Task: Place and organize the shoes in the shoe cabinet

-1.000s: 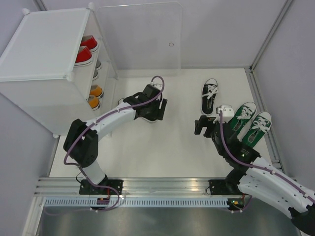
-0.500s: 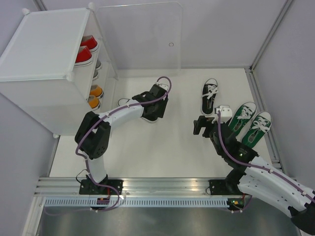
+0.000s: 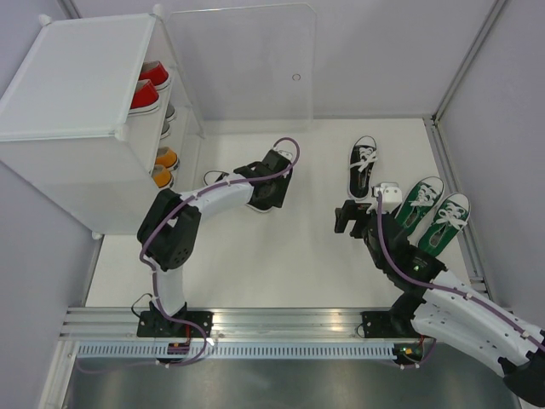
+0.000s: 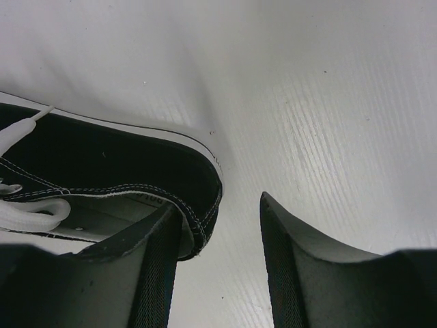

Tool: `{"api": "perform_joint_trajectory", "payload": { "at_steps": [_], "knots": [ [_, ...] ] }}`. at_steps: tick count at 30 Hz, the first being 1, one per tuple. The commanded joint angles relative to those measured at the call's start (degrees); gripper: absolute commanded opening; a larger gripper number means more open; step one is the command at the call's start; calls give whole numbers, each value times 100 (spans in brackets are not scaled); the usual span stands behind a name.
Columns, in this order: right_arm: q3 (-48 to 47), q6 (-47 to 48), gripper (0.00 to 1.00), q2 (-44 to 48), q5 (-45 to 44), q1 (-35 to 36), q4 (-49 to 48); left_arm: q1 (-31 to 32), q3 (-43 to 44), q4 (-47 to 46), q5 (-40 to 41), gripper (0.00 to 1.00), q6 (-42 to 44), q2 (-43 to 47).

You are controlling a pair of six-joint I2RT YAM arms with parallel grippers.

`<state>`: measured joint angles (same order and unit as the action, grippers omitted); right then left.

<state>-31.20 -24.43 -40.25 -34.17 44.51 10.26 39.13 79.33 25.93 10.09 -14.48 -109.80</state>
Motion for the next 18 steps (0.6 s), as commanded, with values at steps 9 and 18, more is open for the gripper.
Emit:
{"api": "perform_joint_trajectory", "payload": {
  "at_steps": [9,18],
  "knots": [
    [70,-124,98,-97,-63,14,-200,33,82,-229,405,45,-2,-604],
    [18,-141,98,-220,-63,14,-130,-178,206,-220,310,15,235,-525]
  ]
}}
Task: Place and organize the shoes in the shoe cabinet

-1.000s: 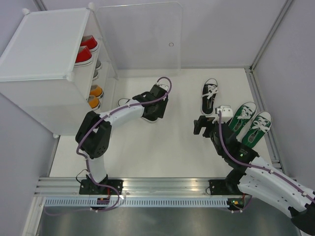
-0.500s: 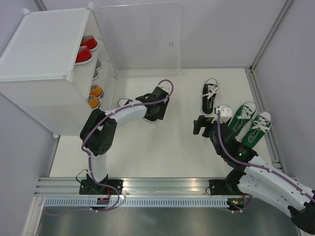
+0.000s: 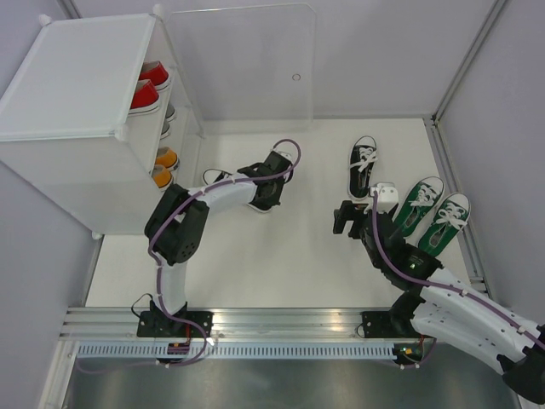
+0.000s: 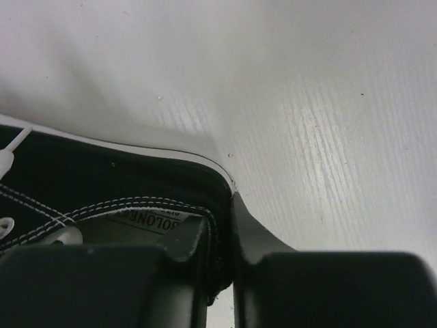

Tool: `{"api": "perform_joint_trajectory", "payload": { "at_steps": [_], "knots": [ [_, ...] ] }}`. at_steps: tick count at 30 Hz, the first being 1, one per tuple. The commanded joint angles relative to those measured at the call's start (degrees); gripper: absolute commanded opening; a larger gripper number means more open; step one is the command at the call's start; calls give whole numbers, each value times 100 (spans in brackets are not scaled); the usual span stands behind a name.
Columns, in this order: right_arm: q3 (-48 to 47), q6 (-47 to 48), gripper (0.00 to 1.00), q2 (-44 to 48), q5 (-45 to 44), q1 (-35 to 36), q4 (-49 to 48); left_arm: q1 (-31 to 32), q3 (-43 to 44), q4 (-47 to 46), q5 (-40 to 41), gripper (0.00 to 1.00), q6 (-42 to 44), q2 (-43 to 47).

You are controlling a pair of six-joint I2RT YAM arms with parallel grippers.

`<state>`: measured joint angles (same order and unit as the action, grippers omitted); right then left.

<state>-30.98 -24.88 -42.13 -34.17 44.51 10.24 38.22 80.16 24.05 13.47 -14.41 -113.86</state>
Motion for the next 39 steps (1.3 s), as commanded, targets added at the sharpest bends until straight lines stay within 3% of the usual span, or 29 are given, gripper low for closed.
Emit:
{"api": "perform_joint_trajectory", "payload": {
  "at_steps": [1,2,12,22,32,39],
  "knots": [
    [-13,-96,98,-23,-81,14,-119,-165,149,-24,-29,10,281,-75],
    [-13,-96,98,-32,-89,5,-110,-209,166,-15,-29,3,368,-22],
    [-13,-104,98,-94,-46,14,-136,-1402,1140,257,-942,2,1433,154],
    [-13,-96,98,-234,-98,5,-128,-2265,2671,776,-1787,2,2539,-1049],
    [-57,-78,98,-638,-46,5,-163,-2723,3690,820,-970,2,3173,-1753],
    [-110,-43,98,-885,-10,5,-163,-2986,4051,820,-1084,4,3270,-1981]
  ]
}}
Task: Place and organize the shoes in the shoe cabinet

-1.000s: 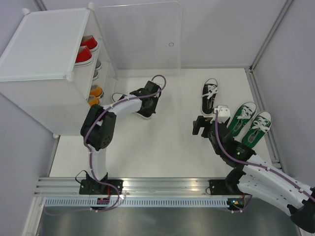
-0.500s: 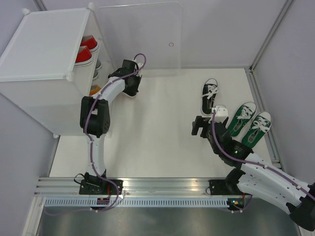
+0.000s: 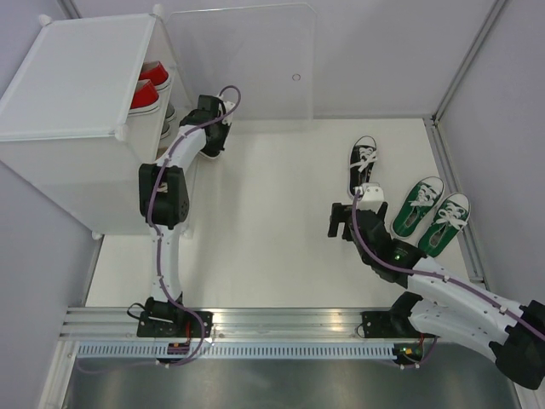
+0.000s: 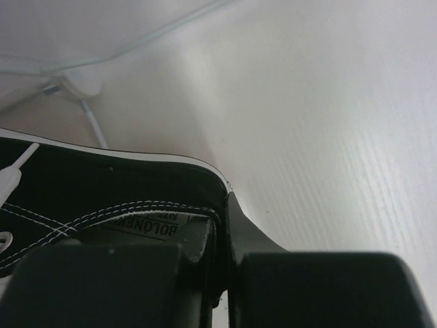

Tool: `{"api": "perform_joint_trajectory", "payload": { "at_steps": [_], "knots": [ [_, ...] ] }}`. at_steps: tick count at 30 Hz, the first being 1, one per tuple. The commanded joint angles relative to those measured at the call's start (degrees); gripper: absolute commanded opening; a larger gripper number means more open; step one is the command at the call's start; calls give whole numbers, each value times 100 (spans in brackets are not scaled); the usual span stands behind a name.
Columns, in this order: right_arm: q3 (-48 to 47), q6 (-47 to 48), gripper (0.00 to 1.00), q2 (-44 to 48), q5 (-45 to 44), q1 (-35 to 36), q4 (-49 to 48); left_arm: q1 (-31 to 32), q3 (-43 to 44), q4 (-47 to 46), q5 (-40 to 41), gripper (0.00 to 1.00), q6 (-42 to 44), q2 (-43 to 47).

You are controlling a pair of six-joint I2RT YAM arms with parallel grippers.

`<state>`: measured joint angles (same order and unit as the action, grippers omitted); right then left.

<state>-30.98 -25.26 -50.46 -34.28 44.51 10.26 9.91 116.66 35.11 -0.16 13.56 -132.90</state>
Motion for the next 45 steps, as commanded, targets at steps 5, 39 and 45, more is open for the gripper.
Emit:
{"api": "perform_joint_trajectory", "payload": {
  "at_steps": [5,39,45],
  "knots": [
    [-119,-6,98,-166,53,5,-191,-270,419,-426,621,12,533,-192],
    [-180,12,98,-544,545,14,-288,423,-662,-1780,3064,84,-1284,1178],
    [-171,12,98,-483,563,5,-297,617,-1215,-1762,3822,99,-3006,1153]
  ]
}}
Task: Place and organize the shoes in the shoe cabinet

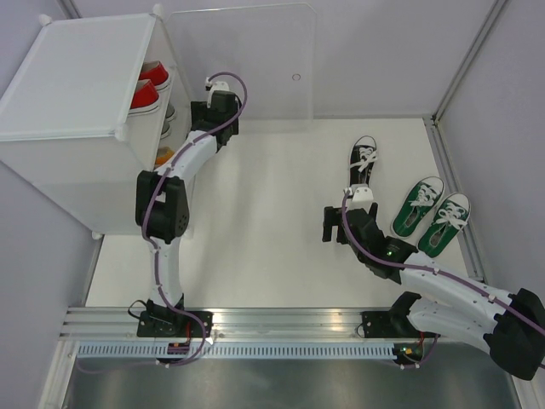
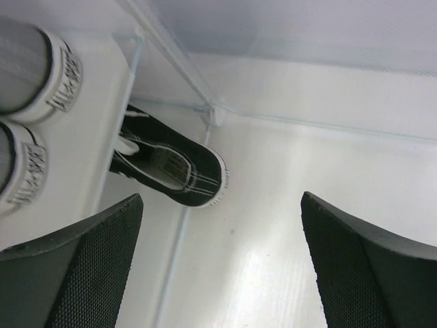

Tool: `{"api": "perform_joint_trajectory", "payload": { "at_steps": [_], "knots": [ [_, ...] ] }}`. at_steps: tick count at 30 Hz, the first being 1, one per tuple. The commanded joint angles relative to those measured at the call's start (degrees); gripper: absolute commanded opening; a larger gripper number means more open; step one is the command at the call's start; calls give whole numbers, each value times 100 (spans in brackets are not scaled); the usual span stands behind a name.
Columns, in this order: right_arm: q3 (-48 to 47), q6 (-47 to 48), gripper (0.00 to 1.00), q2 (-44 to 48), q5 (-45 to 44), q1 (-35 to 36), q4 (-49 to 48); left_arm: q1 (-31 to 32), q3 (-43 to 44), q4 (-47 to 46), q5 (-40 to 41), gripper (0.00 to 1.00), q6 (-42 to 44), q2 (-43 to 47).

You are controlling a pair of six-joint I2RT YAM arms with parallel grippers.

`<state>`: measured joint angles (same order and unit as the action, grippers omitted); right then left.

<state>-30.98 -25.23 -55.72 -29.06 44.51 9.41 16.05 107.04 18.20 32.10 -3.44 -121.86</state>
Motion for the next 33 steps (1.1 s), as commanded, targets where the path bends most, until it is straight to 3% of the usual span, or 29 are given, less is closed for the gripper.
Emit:
{"api": "perform_joint_trajectory", "payload": {
  "at_steps": [1,7,13,16,22,27,31,33],
  "knots": [
    [-163,10,98,53,49,5,-211,12,-359,-71,605,98,-1500,31],
    [-163,10,98,35,111,14,-238,12,-474,-62,824,89,-2678,-399],
    [-154,10,98,62,164,14,-255,-23,-377,-9,1202,90,-3311,-777],
    [-154,10,98,62,190,14,-255,-102,-272,123,1229,96,-3549,-883],
    [-136,1,98,53,216,5,-273,-251,0,412,1071,92,-3742,-1050],
    [-127,-8,98,123,199,5,-273,-419,220,597,746,76,-3804,-1190],
    [-127,1,98,150,181,5,-255,-507,457,624,736,59,-3410,-1322],
    [-127,1,98,167,181,5,-247,-524,597,632,824,56,-3225,-1375]
  ]
}}
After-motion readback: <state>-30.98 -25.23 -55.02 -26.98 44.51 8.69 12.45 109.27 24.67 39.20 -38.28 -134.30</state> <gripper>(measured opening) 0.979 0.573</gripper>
